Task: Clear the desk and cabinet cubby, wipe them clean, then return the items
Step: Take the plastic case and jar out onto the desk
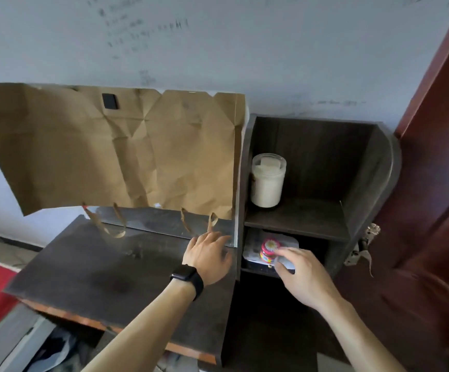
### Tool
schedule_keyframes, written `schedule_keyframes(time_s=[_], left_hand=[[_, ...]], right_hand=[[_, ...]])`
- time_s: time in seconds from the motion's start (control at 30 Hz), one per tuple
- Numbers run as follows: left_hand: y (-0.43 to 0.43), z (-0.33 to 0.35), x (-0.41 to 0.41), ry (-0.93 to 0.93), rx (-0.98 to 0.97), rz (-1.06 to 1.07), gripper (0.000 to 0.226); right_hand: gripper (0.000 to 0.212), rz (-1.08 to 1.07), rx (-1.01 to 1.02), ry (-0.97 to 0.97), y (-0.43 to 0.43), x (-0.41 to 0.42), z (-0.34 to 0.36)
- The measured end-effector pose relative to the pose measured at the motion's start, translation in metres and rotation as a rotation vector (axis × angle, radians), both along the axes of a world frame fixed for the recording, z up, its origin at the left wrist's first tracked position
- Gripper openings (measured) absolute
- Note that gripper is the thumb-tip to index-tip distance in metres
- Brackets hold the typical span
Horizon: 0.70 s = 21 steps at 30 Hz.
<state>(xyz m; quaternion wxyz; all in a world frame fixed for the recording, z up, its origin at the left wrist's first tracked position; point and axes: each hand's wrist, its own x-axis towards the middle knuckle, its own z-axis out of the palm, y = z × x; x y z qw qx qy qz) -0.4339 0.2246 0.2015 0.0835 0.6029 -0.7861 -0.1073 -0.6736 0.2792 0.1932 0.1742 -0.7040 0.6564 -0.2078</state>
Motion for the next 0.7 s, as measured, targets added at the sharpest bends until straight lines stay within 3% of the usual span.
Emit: schedule_keyframes(time_s=[0.13,0.23,0.3,0.4,0.47,0.57,0.7], left_hand=[[-0.032,-0.045,-0.016,0.005,0.166,-0.063,0.042],[-0.043,-0.082,-0.037,0.105,0.436,0.028,0.047],[-0.052,-0.107,-0.052,0.281,0.643,0.209,0.054],[-0.066,-0.124,-0.072,0.615,0.867,0.502,0.072],[-0.071,-0.127,-0.085,0.844,0.948,0.675,0.068],[-0.07,-0.141,-0.105,1.023,0.915,0.837,0.06],[-0.058,-0.143,-0.113,1.074,0.737,0.876,0.049]], right_hand=[[0.032,-0.077,0.155,-0.023,-0.029,0.004,-0.044],[0.035,-0.188,0.233,-0.059,-0.046,0.005,-0.07],[0.044,-0.3,0.269,-0.078,-0.06,0.006,-0.083],[0.081,-0.431,0.29,-0.103,-0.085,0.011,-0.094],[0.097,-0.459,0.268,-0.134,-0.097,0.013,-0.097],[0.091,-0.385,0.292,-0.114,-0.104,0.008,-0.105],[0.077,-0.369,0.296,-0.208,-0.103,-0.001,-0.11]])
